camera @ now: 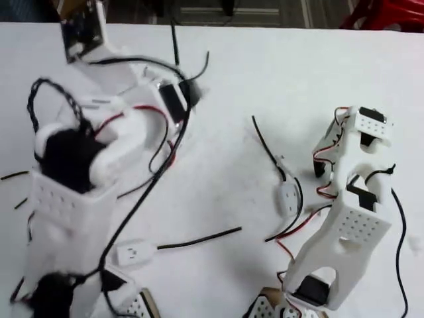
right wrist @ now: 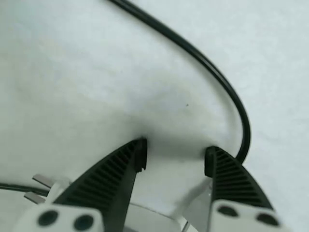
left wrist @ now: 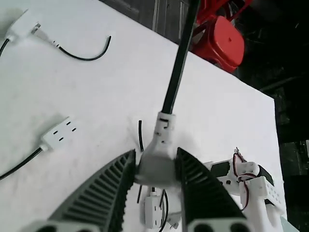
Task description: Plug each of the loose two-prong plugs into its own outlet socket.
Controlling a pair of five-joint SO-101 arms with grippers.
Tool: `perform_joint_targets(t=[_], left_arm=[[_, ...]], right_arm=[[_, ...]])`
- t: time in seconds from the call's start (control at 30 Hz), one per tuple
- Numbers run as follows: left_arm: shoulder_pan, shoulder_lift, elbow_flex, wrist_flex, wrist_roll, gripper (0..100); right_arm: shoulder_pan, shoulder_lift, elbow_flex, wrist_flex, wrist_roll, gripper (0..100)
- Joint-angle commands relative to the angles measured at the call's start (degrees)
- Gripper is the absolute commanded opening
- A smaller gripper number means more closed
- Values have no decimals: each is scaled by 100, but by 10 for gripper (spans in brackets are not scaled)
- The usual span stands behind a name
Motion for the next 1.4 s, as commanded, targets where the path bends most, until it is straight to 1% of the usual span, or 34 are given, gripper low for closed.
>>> perform_joint_targets(t=[0.0, 0.1, 0.2, 0.27, 0.43, 0.47, 0.5, 0.63, 0.77, 0.87, 0.9, 1.07, 1.2, 1.37], left_arm=[[-40, -1086, 1468, -958, 35, 22], [-57, -1604, 2013, -1169, 237, 23], [-57, -2079, 2479, -1732, 967, 24], [-66, -2396, 2857, -2259, 1670, 24], [-66, -3389, 4202, -3596, 4062, 24], [-48, -3626, 4492, -3833, 4413, 24], [-57, -3864, 4818, -4079, 4607, 24], [-57, -4875, 6215, -5125, 4633, 24], [-57, -5974, 7640, -6180, 4668, 24], [-57, -6818, 8563, -6743, 4677, 24], [-48, -7090, 8809, -6866, 4677, 24], [-22, -8303, 9407, -6919, 4677, 52], [-22, -8242, 9486, -6919, 4677, 68], [-13, -8242, 9565, -6963, 4677, 63]], right_arm=[[171, 75, -264, -374, 26, 211], [171, 75, -264, -374, 26, 211], [171, 75, -264, -365, 35, 211], [171, 75, -264, -365, 35, 211], [171, 57, -264, -356, 35, 210], [163, 31, -264, -330, 35, 210], [163, 13, -299, -233, 35, 210], [84, -163, -686, 321, 35, 210], [-198, -435, -1354, 1209, 105, 211], [-620, -664, -2075, 1974, 756, 209], [-796, -760, -2268, 2053, 985, 208], [-1402, -1622, -2453, 2026, 2127, 208], [-2158, -2563, -2365, 2044, 2971, 199], [-3099, -3855, -1978, 2044, 4176, 101]])
